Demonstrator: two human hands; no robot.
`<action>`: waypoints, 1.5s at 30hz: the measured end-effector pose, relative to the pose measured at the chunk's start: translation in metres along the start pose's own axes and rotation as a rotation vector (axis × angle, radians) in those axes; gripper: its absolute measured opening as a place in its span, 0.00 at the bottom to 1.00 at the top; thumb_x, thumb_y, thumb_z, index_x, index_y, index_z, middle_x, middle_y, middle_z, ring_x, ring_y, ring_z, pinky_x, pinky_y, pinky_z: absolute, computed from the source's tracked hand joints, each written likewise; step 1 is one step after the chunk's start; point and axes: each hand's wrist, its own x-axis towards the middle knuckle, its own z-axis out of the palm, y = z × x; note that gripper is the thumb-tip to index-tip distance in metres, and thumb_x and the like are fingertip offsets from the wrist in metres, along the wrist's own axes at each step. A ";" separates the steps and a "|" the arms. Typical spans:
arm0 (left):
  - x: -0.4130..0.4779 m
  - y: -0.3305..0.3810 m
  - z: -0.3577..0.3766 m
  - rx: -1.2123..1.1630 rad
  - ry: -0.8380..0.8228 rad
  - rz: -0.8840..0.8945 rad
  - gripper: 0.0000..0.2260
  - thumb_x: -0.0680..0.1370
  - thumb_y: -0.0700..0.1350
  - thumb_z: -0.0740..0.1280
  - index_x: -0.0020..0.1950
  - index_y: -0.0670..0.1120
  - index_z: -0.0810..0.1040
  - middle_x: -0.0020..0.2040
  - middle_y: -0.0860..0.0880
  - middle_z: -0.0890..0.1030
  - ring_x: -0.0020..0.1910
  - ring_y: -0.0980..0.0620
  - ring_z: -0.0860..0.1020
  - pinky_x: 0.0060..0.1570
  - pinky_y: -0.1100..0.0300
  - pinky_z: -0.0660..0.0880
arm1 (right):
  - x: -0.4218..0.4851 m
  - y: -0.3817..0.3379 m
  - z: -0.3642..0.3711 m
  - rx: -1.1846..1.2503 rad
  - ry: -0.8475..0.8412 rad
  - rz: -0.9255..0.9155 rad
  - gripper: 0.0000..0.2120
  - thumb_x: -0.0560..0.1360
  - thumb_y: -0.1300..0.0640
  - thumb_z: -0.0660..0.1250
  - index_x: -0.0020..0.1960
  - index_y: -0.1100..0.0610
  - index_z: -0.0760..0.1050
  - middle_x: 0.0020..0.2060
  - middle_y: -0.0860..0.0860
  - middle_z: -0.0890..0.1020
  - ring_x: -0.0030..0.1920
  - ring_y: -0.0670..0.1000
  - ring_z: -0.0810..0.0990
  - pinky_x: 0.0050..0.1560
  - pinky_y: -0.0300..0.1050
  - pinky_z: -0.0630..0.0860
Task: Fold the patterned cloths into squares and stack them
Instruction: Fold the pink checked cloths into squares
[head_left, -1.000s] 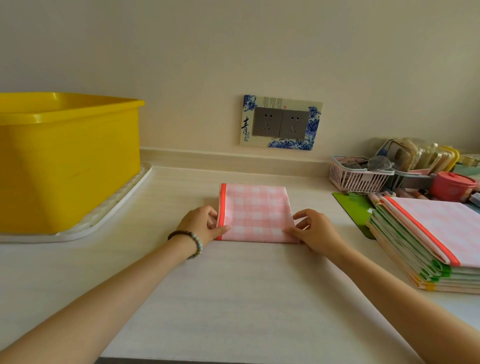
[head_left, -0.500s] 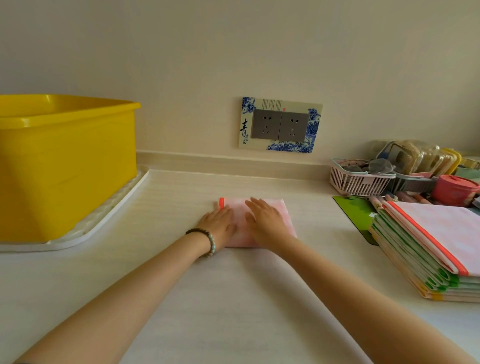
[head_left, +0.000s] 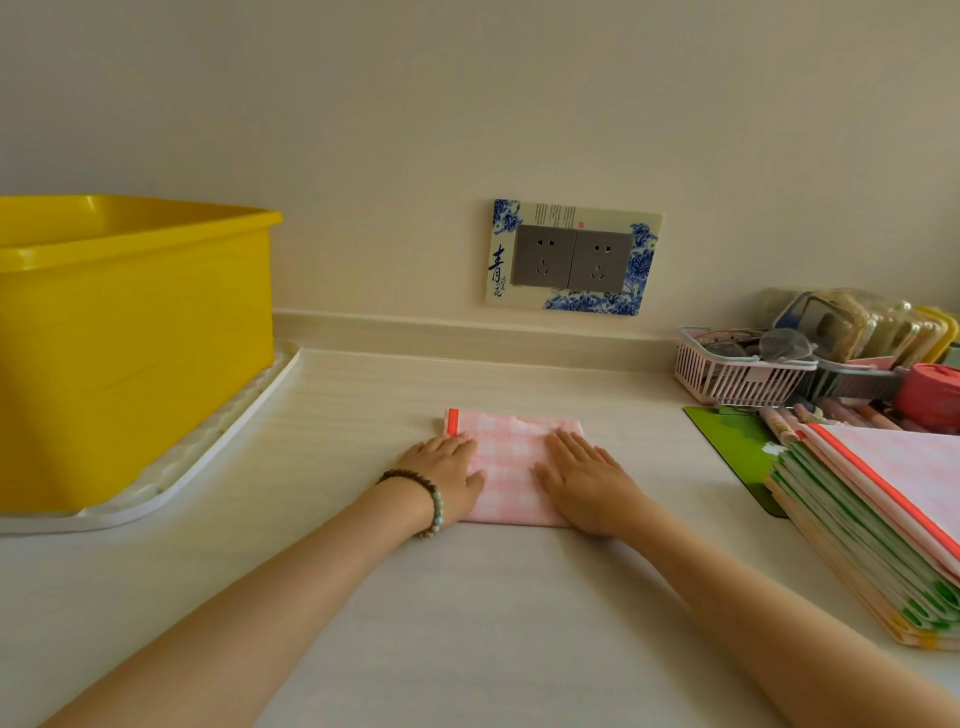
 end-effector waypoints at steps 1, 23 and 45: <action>0.002 0.001 -0.003 -0.006 -0.001 -0.009 0.23 0.82 0.53 0.48 0.75 0.46 0.56 0.77 0.49 0.56 0.75 0.49 0.54 0.72 0.54 0.54 | -0.002 0.005 -0.001 -0.002 -0.007 0.013 0.29 0.81 0.43 0.43 0.77 0.55 0.44 0.77 0.51 0.46 0.77 0.48 0.44 0.75 0.45 0.42; 0.049 -0.002 0.007 -0.063 0.029 -0.023 0.24 0.82 0.52 0.43 0.77 0.50 0.44 0.78 0.52 0.46 0.76 0.51 0.43 0.74 0.53 0.44 | 0.058 -0.037 -0.002 0.096 0.026 -0.095 0.24 0.82 0.55 0.44 0.77 0.57 0.50 0.77 0.51 0.52 0.77 0.49 0.48 0.75 0.49 0.43; 0.043 -0.004 0.002 -0.196 0.017 -0.050 0.26 0.82 0.54 0.44 0.77 0.45 0.42 0.78 0.49 0.42 0.76 0.53 0.42 0.74 0.57 0.41 | 0.035 0.027 -0.016 0.222 0.010 0.115 0.36 0.78 0.38 0.51 0.77 0.59 0.46 0.77 0.53 0.53 0.76 0.52 0.52 0.75 0.47 0.49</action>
